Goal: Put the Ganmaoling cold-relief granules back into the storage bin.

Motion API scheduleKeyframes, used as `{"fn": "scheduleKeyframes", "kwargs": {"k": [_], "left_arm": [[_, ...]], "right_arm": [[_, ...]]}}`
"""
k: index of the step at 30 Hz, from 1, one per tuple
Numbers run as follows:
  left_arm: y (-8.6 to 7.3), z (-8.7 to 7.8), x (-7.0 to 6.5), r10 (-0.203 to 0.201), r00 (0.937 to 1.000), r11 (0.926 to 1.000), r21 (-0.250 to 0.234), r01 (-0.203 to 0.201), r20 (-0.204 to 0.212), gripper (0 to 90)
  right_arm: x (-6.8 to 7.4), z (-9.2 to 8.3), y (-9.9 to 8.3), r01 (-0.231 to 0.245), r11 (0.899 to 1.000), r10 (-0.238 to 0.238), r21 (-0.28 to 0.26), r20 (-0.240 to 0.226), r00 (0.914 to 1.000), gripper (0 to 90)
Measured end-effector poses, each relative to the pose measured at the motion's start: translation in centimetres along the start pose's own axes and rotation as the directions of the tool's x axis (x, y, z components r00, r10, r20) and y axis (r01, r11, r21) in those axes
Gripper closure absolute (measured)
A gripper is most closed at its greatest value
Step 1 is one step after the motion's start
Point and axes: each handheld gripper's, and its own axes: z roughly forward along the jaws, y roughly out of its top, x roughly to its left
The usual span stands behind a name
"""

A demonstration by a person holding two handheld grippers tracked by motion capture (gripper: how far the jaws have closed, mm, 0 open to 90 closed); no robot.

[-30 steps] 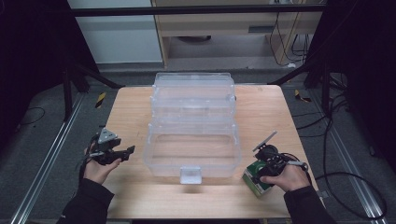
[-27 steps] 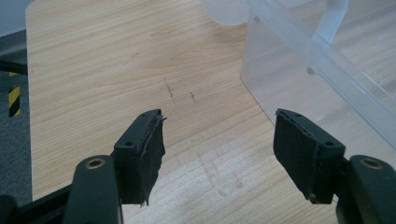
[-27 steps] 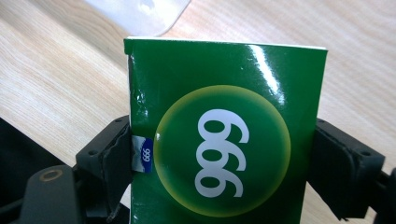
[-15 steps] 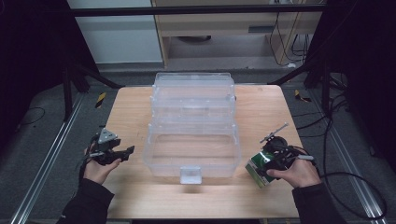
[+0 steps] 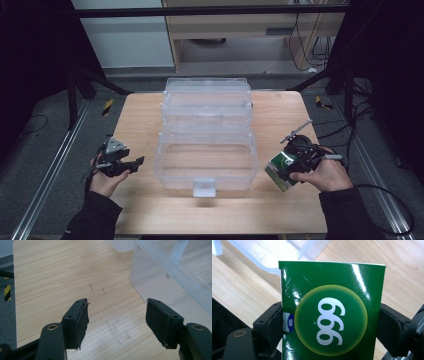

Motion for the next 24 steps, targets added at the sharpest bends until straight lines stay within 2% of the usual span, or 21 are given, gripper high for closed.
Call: {"fn": "scheduleKeyframes", "kwargs": {"k": [1, 2, 6, 11, 17, 19, 24], "left_arm": [[0.0, 0.0, 0.0, 0.0, 1.0, 1.0, 0.0, 0.0, 0.0, 33.8], [0.0, 0.0, 0.0, -0.002, 1.0, 1.0, 0.003, 0.002, 0.001, 33.8], [0.0, 0.0, 0.0, -0.001, 1.0, 1.0, 0.004, 0.001, 0.0, 33.8], [0.0, 0.0, 0.0, -0.002, 1.0, 1.0, 0.004, 0.002, 0.0, 33.8], [0.0, 0.1, 0.0, -0.004, 1.0, 1.0, 0.002, 0.004, 0.001, 34.0], [-0.1, 0.1, 0.0, -0.005, 1.0, 1.0, 0.001, 0.005, 0.001, 34.0], [-0.1, 0.1, 0.1, 0.002, 1.0, 1.0, 0.005, -0.002, 0.001, 34.1]], "right_arm": [[0.0, 0.0, 0.0, 0.0, 1.0, 0.0, 0.0, 0.0, 1.0, 17.5], [0.0, -0.6, 0.3, 0.021, 1.0, -0.021, -0.008, 0.0, 0.9998, 17.6], [-0.1, -1.6, 0.9, 0.058, 0.998, -0.058, -0.033, 0.003, 0.9983, 17.5], [-0.1, -2.4, 1.8, 0.09, 0.995, -0.089, -0.036, 0.01, 0.9959, 17.6], [-0.1, -3.1, 2.7, 0.133, 0.99, -0.134, -0.052, -0.016, 0.9909, 17.6], [-0.1, -3.2, 3.1, 0.139, 0.989, -0.14, -0.049, -0.022, 0.9899, 17.6], [0.2, -3.5, 4.2, 0.189, 0.982, -0.189, -0.027, -0.019, 0.9817, 17.6]]}}
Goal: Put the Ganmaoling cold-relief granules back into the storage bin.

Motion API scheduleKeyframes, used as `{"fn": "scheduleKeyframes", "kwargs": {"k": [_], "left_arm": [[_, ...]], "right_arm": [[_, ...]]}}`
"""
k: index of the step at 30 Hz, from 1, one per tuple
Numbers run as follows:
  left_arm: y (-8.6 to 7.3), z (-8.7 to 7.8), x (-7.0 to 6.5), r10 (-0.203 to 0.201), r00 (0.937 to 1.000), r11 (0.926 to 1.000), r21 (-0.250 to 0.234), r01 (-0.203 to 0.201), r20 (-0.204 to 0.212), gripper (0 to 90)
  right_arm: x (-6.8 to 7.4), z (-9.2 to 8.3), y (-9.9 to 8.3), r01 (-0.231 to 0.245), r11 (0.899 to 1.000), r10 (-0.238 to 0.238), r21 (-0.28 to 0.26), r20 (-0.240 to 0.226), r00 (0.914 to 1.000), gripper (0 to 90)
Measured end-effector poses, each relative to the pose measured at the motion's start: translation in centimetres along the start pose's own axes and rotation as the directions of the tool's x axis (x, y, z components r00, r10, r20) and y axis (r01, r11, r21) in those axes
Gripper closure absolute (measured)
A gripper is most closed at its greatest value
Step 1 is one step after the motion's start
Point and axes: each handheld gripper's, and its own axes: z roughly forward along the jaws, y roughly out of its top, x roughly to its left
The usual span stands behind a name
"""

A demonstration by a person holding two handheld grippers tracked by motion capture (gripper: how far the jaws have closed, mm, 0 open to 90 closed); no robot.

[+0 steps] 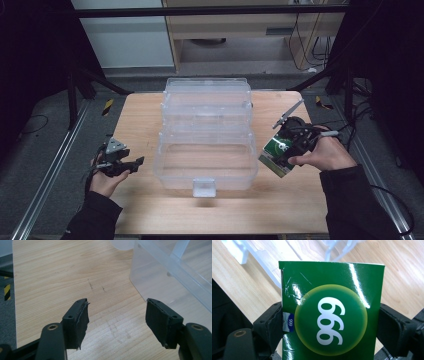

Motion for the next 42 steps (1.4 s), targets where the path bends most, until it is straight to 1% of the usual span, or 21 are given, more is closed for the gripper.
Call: {"fn": "scheduleKeyframes", "kwargs": {"k": [1, 2, 5, 6, 8, 11, 16, 20, 23, 25, 26, 27, 29, 31, 33, 34, 35, 37, 40, 41, 42], "left_arm": [[0.0, 0.0, 0.0, 0.0, 1.0, 1.0, 0.001, 0.0, 0.001, 34.1], [0.0, 0.1, 0.0, -0.001, 1.0, 1.0, 0.004, 0.001, 0.0, 34.0], [-0.1, 0.1, 0.0, -0.001, 1.0, 1.0, 0.005, 0.001, 0.0, 34.0], [-0.1, 0.1, 0.0, -0.001, 1.0, 1.0, 0.005, 0.001, 0.001, 34.0], [0.0, 0.1, 0.0, -0.001, 1.0, 1.0, 0.002, 0.001, 0.001, 34.0], [-0.1, 0.1, 0.1, -0.001, 1.0, 1.0, 0.003, 0.001, 0.001, 34.0], [-0.1, 0.1, 0.0, 0.001, 1.0, 1.0, 0.005, -0.001, 0.001, 34.1], [-0.1, 0.2, 0.0, 0.002, 1.0, 1.0, 0.006, -0.002, 0.001, 34.1], [-0.1, 0.1, 0.0, 0.001, 1.0, 1.0, 0.005, -0.001, 0.003, 34.1], [-0.1, 0.1, 0.0, -0.001, 1.0, 1.0, 0.004, 0.001, 0.005, 34.1], [-0.1, 0.1, 0.0, -0.001, 1.0, 1.0, 0.004, 0.001, 0.006, 34.1], [-0.1, 0.1, 0.0, -0.001, 1.0, 1.0, 0.004, 0.001, 0.006, 34.1], [-0.1, 0.1, 0.0, -0.001, 1.0, 1.0, 0.005, 0.001, 0.005, 34.1], [-0.1, 0.1, 0.1, -0.002, 1.0, 1.0, 0.004, 0.002, 0.004, 34.1], [-0.1, 0.2, 0.1, -0.005, 1.0, 1.0, 0.003, 0.005, 0.004, 34.1], [-0.1, 0.1, 0.1, -0.006, 1.0, 1.0, 0.005, 0.006, 0.003, 34.1], [-0.1, 0.2, 0.1, -0.006, 1.0, 1.0, 0.006, 0.006, 0.004, 34.1], [-0.1, 0.2, 0.1, -0.005, 1.0, 1.0, 0.006, 0.004, 0.004, 34.1], [-0.1, 0.3, 0.0, -0.002, 1.0, 0.9999, 0.01, 0.002, 0.007, 34.1], [-0.2, 0.3, 0.0, -0.001, 1.0, 0.9999, 0.01, 0.001, 0.006, 34.1], [-0.2, 0.3, 0.0, -0.001, 1.0, 0.9999, 0.011, 0.001, 0.006, 34.1]], "right_arm": [[0.1, -0.1, 0.4, 0.017, 1.0, -0.017, -0.004, -0.002, 0.9999, 17.6], [0.1, -0.2, 0.7, 0.022, 1.0, -0.022, -0.007, -0.006, 0.9997, 17.6], [0.2, -0.2, 1.6, 0.058, 0.998, -0.059, -0.027, -0.025, 0.9979, 17.6], [0.3, -0.2, 1.8, 0.078, 0.996, -0.079, -0.035, -0.031, 0.9964, 17.7], [0.4, -0.1, 2.3, 0.118, 0.992, -0.12, -0.052, -0.047, 0.9917, 17.7], [0.5, 0.0, 3.0, 0.15, 0.987, -0.153, -0.062, -0.063, 0.9861, 17.7], [1.0, 0.4, 4.2, 0.195, 0.98, -0.198, -0.05, -0.077, 0.9771, 17.7], [1.4, 0.9, 5.1, 0.22, 0.975, -0.222, -0.033, -0.095, 0.9704, 17.7], [1.5, 1.1, 5.7, 0.262, 0.964, -0.265, -0.047, -0.1, 0.959, 17.7], [1.5, 1.2, 6.1, 0.272, 0.961, -0.276, -0.053, -0.11, 0.9547, 17.7], [1.5, 1.3, 6.3, 0.289, 0.956, -0.294, -0.058, -0.119, 0.9484, 17.7], [1.5, 1.3, 6.4, 0.295, 0.954, -0.3, -0.057, -0.121, 0.9461, 17.6], [1.6, 1.5, 6.7, 0.317, 0.946, -0.323, -0.068, -0.132, 0.937, 17.6], [1.7, 1.9, 6.9, 0.344, 0.936, -0.352, -0.077, -0.143, 0.9252, 17.6], [1.9, 2.2, 7.1, 0.368, 0.927, -0.375, -0.073, -0.156, 0.914, 17.6], [1.9, 2.4, 7.2, 0.377, 0.923, -0.384, -0.072, -0.157, 0.9099, 17.6], [2.0, 2.6, 7.3, 0.397, 0.915, -0.403, -0.071, -0.158, 0.9015, 17.6], [2.1, 2.9, 7.4, 0.422, 0.904, -0.428, -0.068, -0.163, 0.8892, 17.6], [2.2, 3.3, 7.6, 0.445, 0.893, -0.449, -0.061, -0.171, 0.8773, 17.6], [2.2, 3.5, 7.7, 0.458, 0.887, -0.461, -0.063, -0.173, 0.8702, 17.5], [2.3, 3.6, 7.7, 0.464, 0.883, -0.468, -0.068, -0.172, 0.8667, 17.5]]}}
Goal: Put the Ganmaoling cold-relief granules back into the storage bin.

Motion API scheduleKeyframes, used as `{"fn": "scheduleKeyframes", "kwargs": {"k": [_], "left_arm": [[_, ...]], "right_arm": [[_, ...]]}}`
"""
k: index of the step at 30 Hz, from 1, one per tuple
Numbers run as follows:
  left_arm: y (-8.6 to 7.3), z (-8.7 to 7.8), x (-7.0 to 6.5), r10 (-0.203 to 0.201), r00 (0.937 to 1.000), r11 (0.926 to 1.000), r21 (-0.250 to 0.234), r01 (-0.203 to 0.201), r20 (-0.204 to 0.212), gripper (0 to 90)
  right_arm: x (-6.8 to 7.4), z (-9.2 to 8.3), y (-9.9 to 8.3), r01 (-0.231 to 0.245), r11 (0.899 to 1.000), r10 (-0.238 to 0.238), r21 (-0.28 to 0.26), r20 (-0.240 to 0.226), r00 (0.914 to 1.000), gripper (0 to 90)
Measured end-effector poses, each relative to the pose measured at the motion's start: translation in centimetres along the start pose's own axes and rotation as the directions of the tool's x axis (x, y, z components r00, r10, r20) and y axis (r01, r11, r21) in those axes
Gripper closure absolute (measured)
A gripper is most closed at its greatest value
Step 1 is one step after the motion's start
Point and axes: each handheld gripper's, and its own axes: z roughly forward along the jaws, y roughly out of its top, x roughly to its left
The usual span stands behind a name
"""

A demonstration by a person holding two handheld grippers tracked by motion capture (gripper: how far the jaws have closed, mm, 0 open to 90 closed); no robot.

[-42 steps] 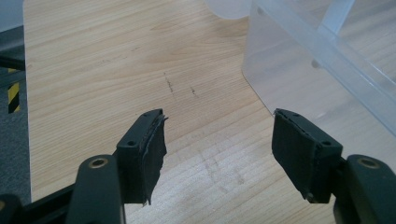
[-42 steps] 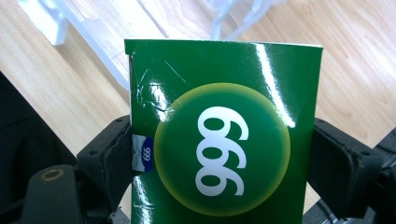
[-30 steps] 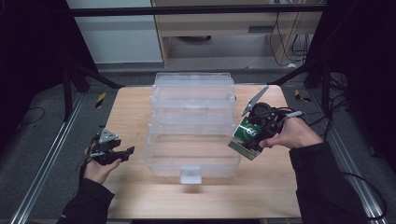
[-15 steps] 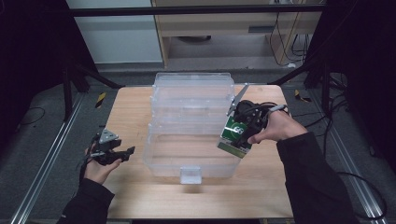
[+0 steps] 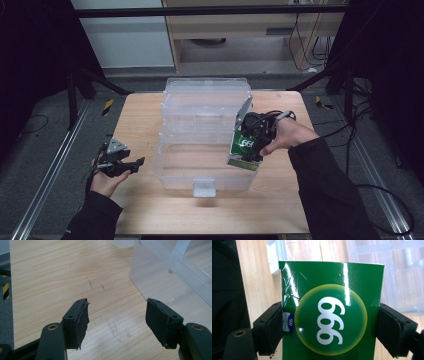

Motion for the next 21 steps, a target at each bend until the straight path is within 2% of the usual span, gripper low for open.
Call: {"fn": "scheduleKeyframes", "kwargs": {"k": [12, 21], "left_arm": [[0.1, -0.1, -0.1, 0.004, 1.0, 1.0, 0.001, -0.004, 0.0, 34.0], [0.0, 0.0, 0.0, 0.004, 1.0, 1.0, 0.003, -0.004, -0.002, 34.0]], "right_arm": [[-0.2, 1.4, 0.6, 0.092, 0.996, -0.092, 0.011, -0.032, 0.9953, 17.5], [-0.5, 2.8, 0.8, 0.125, 0.991, -0.122, 0.048, -0.058, 0.9908, 17.4]]}}
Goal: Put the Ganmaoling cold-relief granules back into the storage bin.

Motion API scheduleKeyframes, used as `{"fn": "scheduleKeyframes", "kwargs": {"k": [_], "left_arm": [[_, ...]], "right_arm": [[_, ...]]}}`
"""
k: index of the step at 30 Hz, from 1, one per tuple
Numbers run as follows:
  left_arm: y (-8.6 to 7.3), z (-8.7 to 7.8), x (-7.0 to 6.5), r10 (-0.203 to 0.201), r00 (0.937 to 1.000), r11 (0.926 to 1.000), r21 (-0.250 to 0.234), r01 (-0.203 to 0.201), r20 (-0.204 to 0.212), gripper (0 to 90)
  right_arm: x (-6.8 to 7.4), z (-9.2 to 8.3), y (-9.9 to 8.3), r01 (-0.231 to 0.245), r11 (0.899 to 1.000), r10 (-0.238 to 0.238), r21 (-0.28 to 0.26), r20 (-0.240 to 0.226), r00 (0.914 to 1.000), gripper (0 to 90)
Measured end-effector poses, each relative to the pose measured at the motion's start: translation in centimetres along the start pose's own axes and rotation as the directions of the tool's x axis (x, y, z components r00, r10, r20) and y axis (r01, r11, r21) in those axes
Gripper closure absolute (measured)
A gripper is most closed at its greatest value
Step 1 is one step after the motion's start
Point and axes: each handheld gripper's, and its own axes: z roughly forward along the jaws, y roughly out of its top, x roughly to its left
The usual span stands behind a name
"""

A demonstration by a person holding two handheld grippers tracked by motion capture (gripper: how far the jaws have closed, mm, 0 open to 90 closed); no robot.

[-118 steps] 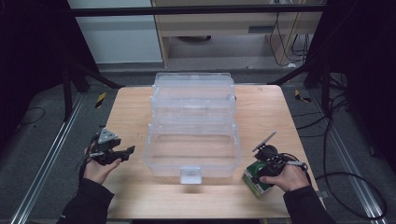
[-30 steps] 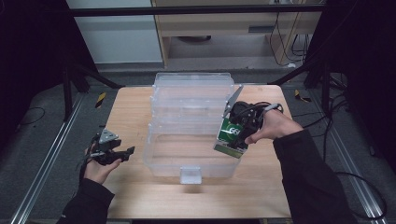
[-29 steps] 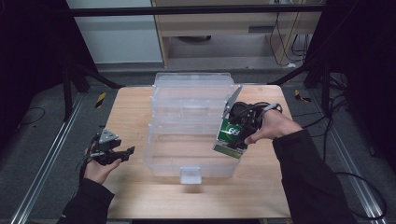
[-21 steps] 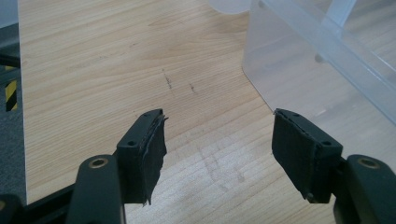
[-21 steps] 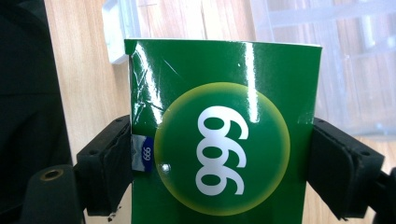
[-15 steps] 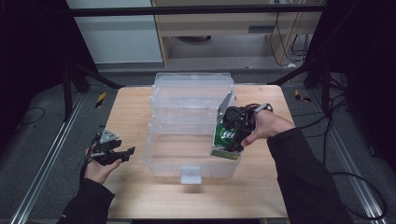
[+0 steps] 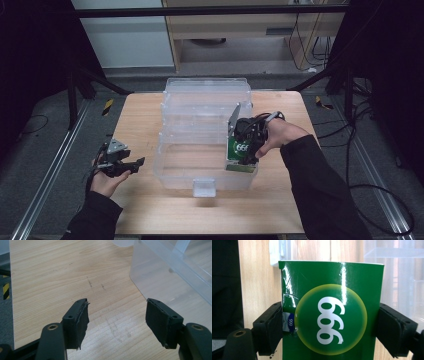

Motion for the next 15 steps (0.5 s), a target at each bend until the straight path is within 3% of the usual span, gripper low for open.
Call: {"fn": "scheduleKeyframes", "kwargs": {"k": [15], "left_arm": [[0.0, -0.1, 0.0, 0.001, 1.0, 1.0, 0.0, -0.001, 0.001, 34.0]], "right_arm": [[0.0, 1.6, 0.3, 0.051, 0.996, -0.05, 0.071, -0.019, 0.9986, 17.3]]}}
